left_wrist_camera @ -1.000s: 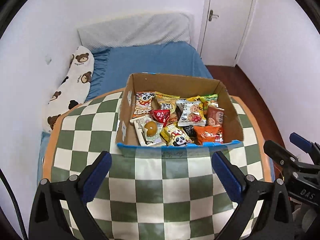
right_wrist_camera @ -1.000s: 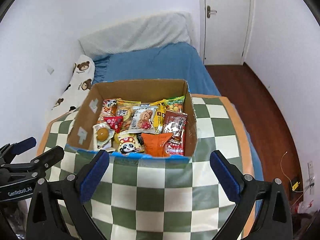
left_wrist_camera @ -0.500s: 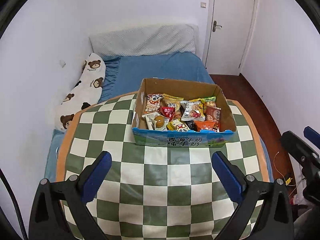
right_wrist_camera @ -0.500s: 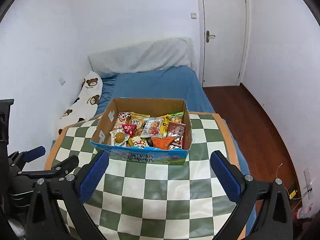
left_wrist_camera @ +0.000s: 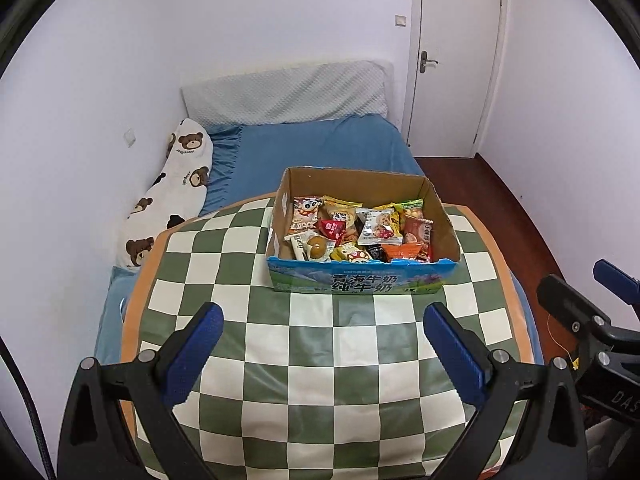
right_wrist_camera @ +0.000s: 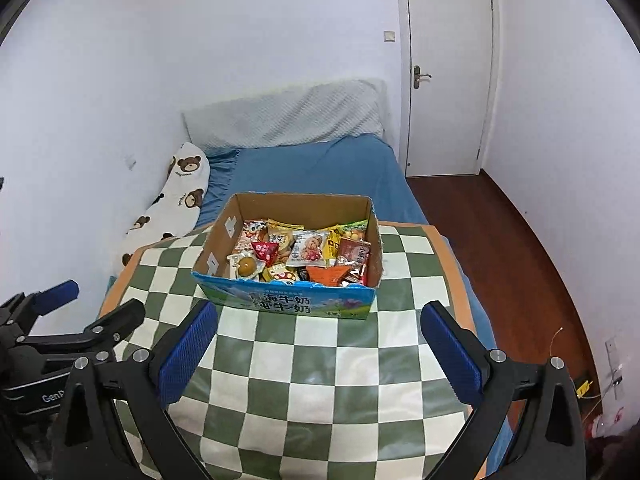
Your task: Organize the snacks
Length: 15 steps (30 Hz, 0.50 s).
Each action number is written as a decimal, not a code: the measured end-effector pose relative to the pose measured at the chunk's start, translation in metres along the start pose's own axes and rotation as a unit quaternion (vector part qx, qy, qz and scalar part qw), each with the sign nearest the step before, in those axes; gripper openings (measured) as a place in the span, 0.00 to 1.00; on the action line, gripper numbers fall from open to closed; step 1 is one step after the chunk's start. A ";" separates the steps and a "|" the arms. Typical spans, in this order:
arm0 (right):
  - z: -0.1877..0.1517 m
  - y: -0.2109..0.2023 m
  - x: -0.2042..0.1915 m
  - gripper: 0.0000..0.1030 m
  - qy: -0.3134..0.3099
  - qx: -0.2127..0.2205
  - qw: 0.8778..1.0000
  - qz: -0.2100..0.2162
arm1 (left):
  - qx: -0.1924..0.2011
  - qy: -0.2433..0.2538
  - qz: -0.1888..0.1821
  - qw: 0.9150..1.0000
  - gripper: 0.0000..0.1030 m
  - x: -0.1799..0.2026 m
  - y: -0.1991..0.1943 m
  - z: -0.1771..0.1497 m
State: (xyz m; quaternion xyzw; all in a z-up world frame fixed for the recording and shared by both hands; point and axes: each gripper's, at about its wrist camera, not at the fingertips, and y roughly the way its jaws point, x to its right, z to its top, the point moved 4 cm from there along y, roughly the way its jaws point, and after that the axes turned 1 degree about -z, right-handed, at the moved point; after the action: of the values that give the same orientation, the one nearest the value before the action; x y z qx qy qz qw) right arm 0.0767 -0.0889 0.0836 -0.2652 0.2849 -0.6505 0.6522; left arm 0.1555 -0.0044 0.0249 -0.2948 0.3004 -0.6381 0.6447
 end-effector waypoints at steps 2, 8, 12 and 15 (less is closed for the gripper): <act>0.000 0.000 0.000 1.00 0.000 0.001 1.000 -0.001 | 0.001 0.000 0.002 1.000 0.99 0.001 0.002 0.001; 0.001 0.011 0.006 1.00 0.001 0.007 1.000 -0.013 | 0.014 -0.004 0.008 1.000 0.99 0.000 0.016 0.008; 0.002 0.025 0.012 1.00 -0.001 0.005 1.000 -0.029 | 0.015 -0.008 0.008 1.000 0.99 0.000 0.030 0.014; 0.003 0.040 0.015 1.00 -0.004 0.000 0.999 -0.037 | 0.016 -0.014 0.014 1.000 0.99 -0.002 0.042 0.021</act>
State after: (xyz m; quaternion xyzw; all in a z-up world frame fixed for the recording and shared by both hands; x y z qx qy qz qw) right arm 0.1068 -0.1035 0.0568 -0.2779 0.2724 -0.6733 0.6287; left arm 0.1982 -0.0021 0.0064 -0.2893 0.2855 -0.6291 0.6626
